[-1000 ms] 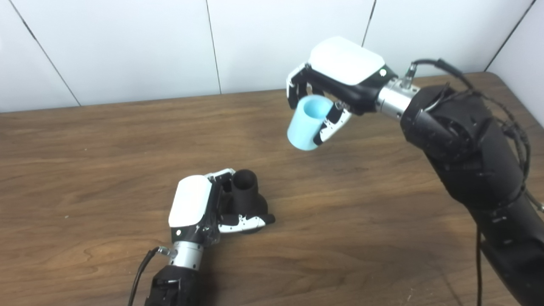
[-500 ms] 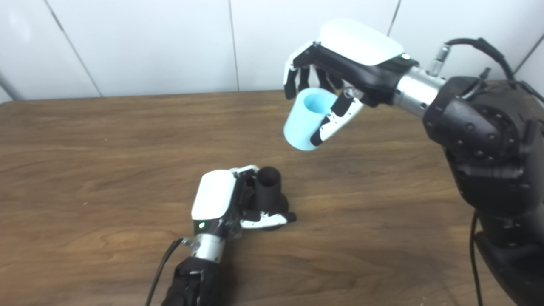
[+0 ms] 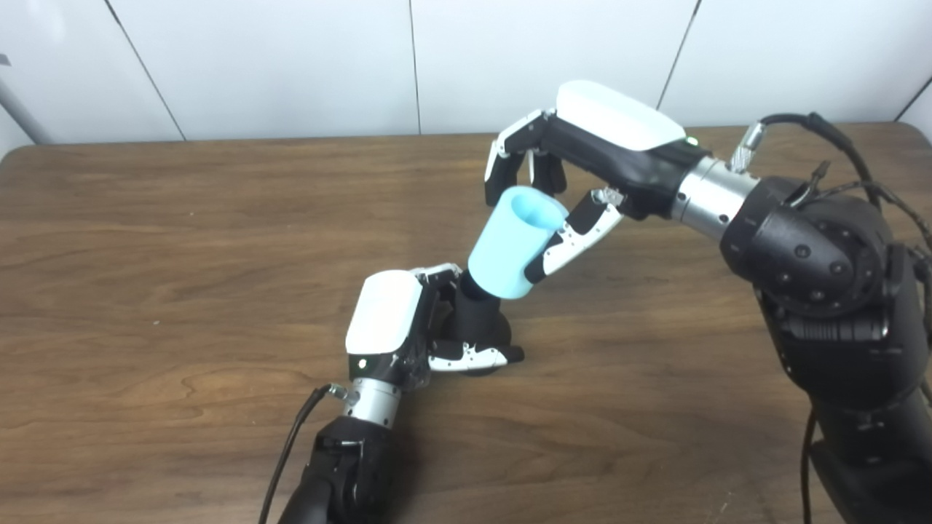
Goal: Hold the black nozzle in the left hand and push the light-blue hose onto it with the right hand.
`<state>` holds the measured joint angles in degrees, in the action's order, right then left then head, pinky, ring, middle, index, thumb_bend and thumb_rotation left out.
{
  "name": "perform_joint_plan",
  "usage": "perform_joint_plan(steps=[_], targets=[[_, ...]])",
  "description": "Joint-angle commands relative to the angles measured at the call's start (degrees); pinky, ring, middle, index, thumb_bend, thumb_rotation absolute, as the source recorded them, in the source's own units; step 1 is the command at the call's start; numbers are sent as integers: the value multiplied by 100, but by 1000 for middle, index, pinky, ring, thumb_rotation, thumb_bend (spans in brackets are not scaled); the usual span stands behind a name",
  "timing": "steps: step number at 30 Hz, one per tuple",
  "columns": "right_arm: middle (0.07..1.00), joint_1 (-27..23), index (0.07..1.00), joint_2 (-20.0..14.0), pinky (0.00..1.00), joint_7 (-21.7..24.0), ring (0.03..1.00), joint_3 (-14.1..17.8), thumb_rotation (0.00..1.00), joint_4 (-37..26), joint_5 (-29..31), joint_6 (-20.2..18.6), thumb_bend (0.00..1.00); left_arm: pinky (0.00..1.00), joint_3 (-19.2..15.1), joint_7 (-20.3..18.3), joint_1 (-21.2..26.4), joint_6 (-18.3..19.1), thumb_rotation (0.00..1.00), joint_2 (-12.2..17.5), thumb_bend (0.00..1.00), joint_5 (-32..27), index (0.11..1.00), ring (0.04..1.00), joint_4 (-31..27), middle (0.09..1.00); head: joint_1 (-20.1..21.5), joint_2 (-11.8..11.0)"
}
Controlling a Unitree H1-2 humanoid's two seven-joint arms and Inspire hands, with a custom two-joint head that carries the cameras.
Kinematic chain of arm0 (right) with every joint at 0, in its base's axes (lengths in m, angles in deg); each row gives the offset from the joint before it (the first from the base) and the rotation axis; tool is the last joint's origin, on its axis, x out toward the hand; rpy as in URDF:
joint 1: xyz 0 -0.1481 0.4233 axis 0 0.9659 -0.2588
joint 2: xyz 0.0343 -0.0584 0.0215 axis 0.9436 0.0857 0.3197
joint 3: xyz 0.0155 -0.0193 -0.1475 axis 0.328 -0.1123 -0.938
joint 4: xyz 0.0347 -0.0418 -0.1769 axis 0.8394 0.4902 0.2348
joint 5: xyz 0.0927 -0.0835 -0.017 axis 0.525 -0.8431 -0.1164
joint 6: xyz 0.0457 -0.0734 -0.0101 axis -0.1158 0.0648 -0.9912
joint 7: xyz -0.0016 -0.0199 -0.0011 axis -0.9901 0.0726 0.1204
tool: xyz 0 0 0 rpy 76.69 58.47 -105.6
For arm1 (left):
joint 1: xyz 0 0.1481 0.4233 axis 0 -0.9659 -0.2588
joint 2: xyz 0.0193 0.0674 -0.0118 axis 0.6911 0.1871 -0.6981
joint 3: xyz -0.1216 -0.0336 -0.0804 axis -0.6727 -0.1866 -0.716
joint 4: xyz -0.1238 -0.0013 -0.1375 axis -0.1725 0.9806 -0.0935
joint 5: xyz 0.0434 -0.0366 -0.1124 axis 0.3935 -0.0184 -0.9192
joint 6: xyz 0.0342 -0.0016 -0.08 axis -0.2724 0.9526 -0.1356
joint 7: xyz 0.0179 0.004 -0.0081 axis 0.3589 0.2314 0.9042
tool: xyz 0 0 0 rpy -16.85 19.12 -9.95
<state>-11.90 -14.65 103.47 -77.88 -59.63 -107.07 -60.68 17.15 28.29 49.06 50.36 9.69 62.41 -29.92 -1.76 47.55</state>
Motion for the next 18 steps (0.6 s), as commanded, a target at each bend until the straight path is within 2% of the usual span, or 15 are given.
perform_joint_plan(steps=[1, 4, 15, 18], targets=[[528, -144, 494, 32, 337, -285, 373, 77, 0, -91, 56, 91, 514, 569, 34, -122, -59, 150, 0, 14, 523, 95, 504, 550, 167, 429, -4, 4], [512, -78, 512, 85, 296, -393, 365, 80, 0, -105, 83, 56, 513, 565, 34, -104, -50, 140, 0, 7, 523, 86, 504, 547, 194, 424, -18, 11], [520, 42, 493, 195, 319, -677, 365, 62, 0, -80, 172, 36, 514, 563, -7, -117, -31, 138, 0, -7, 522, 53, 501, 544, 175, 415, -38, 19], [525, 63, 489, 197, 325, -788, 369, 55, 0, -48, 174, 145, 513, 560, -5, -127, -25, 137, 0, -5, 523, 59, 501, 540, 170, 425, -38, 19]])
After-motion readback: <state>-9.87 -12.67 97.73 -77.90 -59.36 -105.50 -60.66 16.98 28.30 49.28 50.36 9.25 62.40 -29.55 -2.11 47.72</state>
